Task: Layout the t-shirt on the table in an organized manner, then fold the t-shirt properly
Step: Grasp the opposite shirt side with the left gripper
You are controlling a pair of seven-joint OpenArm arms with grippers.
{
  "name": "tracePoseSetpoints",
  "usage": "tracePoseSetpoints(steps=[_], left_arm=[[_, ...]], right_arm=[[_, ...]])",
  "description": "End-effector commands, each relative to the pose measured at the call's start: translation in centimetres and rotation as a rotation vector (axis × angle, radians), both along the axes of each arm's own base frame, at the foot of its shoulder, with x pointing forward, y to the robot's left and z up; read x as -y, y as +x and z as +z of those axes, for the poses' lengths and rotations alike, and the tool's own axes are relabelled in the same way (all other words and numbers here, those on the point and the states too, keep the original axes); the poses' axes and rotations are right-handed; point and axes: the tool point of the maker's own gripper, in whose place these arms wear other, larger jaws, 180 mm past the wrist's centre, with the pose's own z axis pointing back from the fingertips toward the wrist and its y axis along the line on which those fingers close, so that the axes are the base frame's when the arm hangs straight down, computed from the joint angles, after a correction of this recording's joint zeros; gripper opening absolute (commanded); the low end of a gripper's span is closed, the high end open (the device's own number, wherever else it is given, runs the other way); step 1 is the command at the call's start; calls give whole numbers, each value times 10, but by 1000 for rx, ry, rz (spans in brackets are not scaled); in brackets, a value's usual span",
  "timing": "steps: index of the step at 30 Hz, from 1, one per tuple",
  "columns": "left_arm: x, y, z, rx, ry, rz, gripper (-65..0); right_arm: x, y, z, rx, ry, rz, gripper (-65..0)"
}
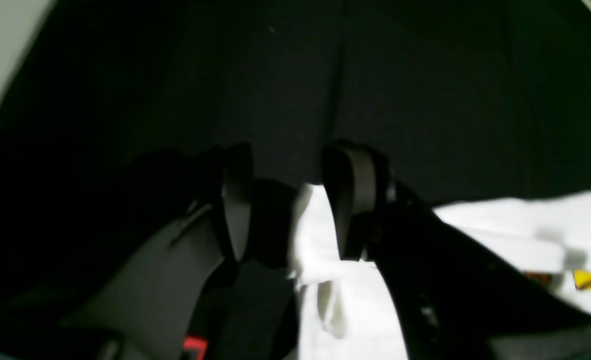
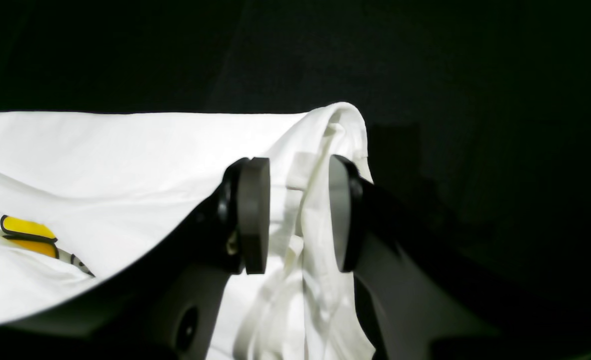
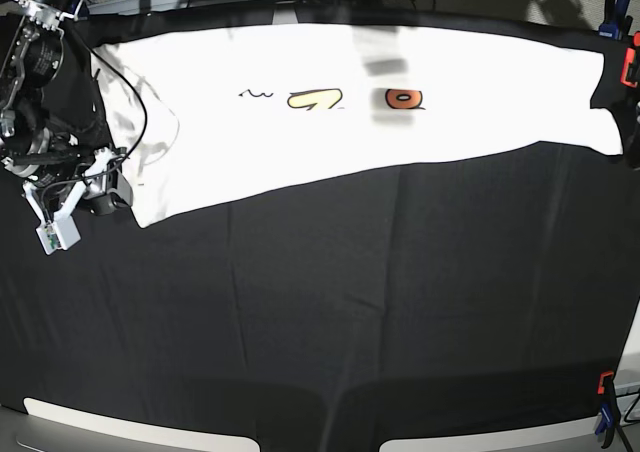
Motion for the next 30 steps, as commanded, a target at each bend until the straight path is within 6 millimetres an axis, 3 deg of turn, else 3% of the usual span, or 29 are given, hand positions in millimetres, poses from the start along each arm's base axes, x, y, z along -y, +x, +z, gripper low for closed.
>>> tracePoseSetpoints(steps=[1, 3, 12, 20, 23, 30], left_arm=[[-7, 12, 25, 99, 8, 14, -402], [-8, 19, 28, 137, 27, 36, -402], [4, 34, 4, 99, 115, 50, -402], [12, 48, 5, 94, 144, 14, -403], [27, 50, -7, 54, 158, -36, -403], [31, 51, -36, -69, 238, -22, -403]], right_arm=[[0, 10, 19, 78, 4, 11, -455], [-3, 11, 21, 87, 23, 18, -455], [-10, 14, 27, 108, 66, 33, -455], [-10, 14, 27, 106, 62, 32, -455], [-10, 14, 27, 106, 62, 33, -455], [-9, 14, 27, 105, 59, 32, -455]])
